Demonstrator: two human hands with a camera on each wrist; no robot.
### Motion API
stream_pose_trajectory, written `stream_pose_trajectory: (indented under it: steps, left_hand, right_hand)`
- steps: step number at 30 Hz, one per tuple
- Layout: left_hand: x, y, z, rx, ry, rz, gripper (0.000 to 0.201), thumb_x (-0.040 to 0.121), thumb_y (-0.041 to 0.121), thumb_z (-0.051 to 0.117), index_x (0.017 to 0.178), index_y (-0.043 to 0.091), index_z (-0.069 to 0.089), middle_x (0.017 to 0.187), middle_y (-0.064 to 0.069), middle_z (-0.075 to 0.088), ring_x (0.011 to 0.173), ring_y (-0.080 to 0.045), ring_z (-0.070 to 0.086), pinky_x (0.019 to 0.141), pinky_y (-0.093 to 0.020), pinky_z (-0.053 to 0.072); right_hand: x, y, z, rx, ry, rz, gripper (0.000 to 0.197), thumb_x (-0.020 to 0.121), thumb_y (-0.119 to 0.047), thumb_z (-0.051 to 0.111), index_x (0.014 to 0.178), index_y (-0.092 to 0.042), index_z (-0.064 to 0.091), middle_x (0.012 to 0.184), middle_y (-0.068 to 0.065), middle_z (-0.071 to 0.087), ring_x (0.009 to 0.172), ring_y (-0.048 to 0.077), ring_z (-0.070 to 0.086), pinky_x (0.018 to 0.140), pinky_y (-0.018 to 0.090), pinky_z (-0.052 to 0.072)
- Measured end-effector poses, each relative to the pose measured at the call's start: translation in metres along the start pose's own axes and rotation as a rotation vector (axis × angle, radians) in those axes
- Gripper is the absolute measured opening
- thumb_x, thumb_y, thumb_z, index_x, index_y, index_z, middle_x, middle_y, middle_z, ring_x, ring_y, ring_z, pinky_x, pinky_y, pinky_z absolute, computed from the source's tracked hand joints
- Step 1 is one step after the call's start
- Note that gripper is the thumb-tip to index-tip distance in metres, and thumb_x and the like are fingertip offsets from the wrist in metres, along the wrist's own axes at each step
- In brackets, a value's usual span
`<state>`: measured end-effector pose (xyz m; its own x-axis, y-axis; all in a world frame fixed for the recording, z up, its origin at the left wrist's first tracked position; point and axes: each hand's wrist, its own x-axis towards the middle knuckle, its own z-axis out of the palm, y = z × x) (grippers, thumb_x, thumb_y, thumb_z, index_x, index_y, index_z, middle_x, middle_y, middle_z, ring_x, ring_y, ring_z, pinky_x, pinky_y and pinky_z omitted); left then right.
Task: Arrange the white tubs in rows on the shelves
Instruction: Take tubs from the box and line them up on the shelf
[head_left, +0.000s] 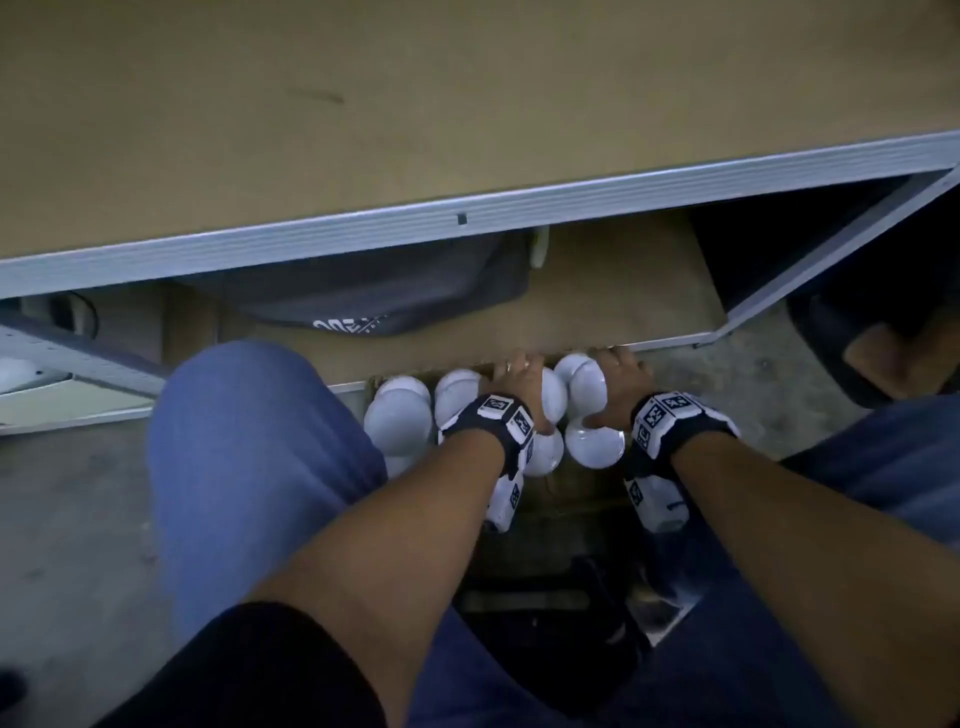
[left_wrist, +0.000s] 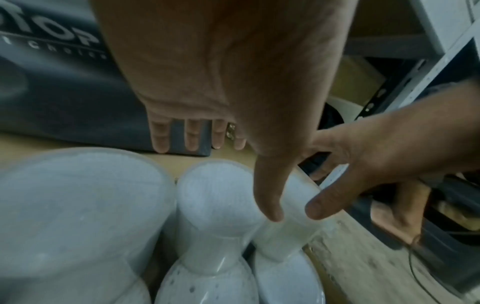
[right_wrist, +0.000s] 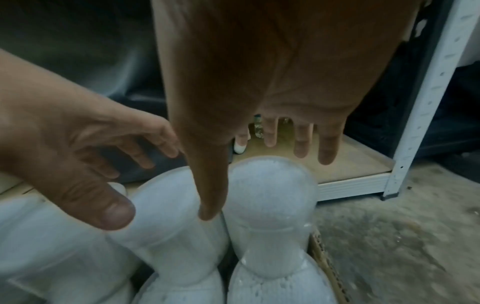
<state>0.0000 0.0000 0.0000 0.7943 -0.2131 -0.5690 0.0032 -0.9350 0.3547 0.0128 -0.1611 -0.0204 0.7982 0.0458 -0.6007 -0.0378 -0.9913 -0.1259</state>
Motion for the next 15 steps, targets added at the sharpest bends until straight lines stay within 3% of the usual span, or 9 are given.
stream_pose_trajectory:
  steps: [2, 5, 10, 13, 15]
  left_hand:
    - [0.003, 0.003, 0.001, 0.074, 0.019, 0.039, 0.101, 0.059, 0.045, 0.083, 0.14, 0.022, 0.029, 0.145, -0.004, 0.029, 0.133, -0.031, 0.032, 0.102, -0.048, 0.037]
    - [0.004, 0.005, 0.011, 0.139, 0.032, 0.062, 0.097, 0.058, 0.046, 0.083, 0.137, 0.02, 0.032, 0.141, -0.006, 0.032, 0.129, -0.03, 0.035, 0.101, -0.044, 0.037]
    - [0.007, 0.006, 0.023, 0.159, 0.095, 0.041, 0.091, 0.061, 0.031, 0.083, 0.136, 0.02, 0.032, 0.14, -0.007, 0.031, 0.126, -0.03, 0.036, 0.099, -0.04, 0.04]
    - [0.006, 0.008, 0.024, 0.147, 0.114, 0.017, 0.084, 0.065, 0.019, 0.078, 0.135, 0.02, 0.032, 0.14, -0.008, 0.03, 0.126, -0.031, 0.035, 0.098, -0.039, 0.042]
    - [0.007, 0.008, 0.022, 0.12, 0.089, -0.003, 0.086, 0.065, 0.021, 0.079, 0.137, 0.018, 0.031, 0.141, -0.009, 0.03, 0.128, -0.031, 0.034, 0.1, -0.04, 0.041]
  right_hand:
    - [0.007, 0.001, 0.003, -0.021, -0.016, 0.007, 0.106, 0.046, -0.061, 0.07, 0.139, -0.037, 0.025, 0.147, 0.0, 0.025, 0.131, 0.035, 0.033, 0.101, 0.049, 0.041]
    - [-0.006, -0.006, -0.002, -0.023, -0.041, 0.083, 0.096, 0.06, -0.041, 0.08, 0.14, -0.035, 0.027, 0.148, -0.002, 0.017, 0.127, 0.038, 0.03, 0.101, 0.047, 0.042]
    - [-0.005, -0.005, -0.003, 0.052, -0.047, 0.11, 0.087, 0.064, -0.021, 0.082, 0.134, -0.033, 0.031, 0.146, -0.003, 0.018, 0.119, 0.039, 0.036, 0.084, 0.038, 0.049]
    - [-0.007, -0.006, -0.007, 0.051, -0.04, 0.108, 0.087, 0.063, -0.02, 0.083, 0.134, -0.032, 0.033, 0.145, -0.002, 0.019, 0.121, 0.039, 0.035, 0.085, 0.038, 0.051]
    - [-0.012, -0.007, -0.01, 0.06, -0.048, 0.108, 0.087, 0.062, -0.022, 0.083, 0.133, -0.031, 0.035, 0.144, -0.001, 0.021, 0.12, 0.039, 0.035, 0.087, 0.04, 0.052]
